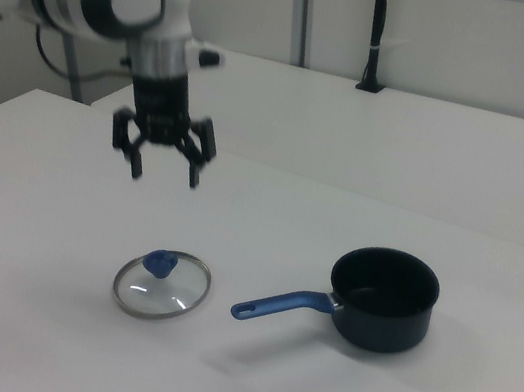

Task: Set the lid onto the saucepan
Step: 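Move the gripper down over the glass lid's blue knob, then close the gripper on the blue knob of the glass lid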

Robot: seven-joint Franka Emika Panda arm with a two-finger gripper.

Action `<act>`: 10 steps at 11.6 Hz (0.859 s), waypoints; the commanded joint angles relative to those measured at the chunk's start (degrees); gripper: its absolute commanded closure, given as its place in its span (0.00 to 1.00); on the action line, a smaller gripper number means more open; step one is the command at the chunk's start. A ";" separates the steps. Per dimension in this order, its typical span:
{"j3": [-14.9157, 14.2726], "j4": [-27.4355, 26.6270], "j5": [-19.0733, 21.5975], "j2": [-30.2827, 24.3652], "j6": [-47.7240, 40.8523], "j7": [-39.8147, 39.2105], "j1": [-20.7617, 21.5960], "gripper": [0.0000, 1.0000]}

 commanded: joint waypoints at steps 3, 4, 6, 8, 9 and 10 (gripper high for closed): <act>-0.14 -17.61 0.28 1.31 22.66 9.86 -0.19 0.00; 0.03 -17.80 3.59 3.50 24.95 13.47 -0.10 0.00; 1.69 -17.71 9.93 7.46 30.40 18.23 -0.01 0.00; 3.10 -17.54 10.39 9.14 31.65 21.06 0.17 0.00; 3.98 -17.54 10.39 10.37 32.44 21.15 0.08 0.00; 4.42 -17.54 10.13 11.42 33.40 21.07 0.08 0.00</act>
